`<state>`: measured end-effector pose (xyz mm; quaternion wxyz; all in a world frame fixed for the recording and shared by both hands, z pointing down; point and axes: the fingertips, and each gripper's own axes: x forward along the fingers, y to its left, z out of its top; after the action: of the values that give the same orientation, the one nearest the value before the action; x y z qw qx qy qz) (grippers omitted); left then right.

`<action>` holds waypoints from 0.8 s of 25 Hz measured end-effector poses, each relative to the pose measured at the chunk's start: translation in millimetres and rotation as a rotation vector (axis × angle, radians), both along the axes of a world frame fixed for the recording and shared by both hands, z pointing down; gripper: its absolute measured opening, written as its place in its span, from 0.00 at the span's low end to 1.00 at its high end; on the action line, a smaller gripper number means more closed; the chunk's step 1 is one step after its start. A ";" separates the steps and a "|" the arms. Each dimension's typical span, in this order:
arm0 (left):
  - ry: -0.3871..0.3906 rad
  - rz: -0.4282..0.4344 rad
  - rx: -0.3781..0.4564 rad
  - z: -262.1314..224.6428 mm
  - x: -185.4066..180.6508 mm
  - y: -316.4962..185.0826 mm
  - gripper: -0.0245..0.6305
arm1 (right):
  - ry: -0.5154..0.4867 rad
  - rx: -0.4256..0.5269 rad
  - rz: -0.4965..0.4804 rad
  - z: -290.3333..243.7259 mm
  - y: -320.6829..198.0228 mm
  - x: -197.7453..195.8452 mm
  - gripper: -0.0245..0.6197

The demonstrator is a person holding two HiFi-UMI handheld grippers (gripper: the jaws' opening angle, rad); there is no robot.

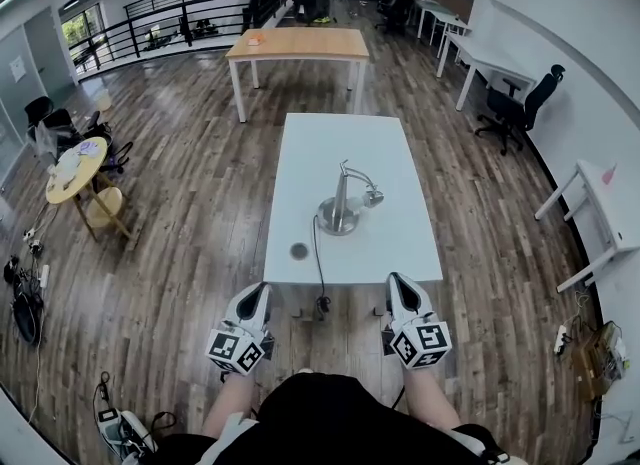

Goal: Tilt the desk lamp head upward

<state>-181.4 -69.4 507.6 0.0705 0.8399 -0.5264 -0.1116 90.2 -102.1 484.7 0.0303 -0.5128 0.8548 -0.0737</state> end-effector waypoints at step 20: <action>-0.006 0.020 -0.019 17.2 -39.8 -81.6 0.04 | 0.040 -0.041 -0.020 14.1 -84.4 -50.8 0.04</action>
<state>-221.3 -151.0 524.8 0.0782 0.8447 -0.5192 -0.1035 39.4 -186.5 498.8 0.0023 -0.5061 0.8586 -0.0811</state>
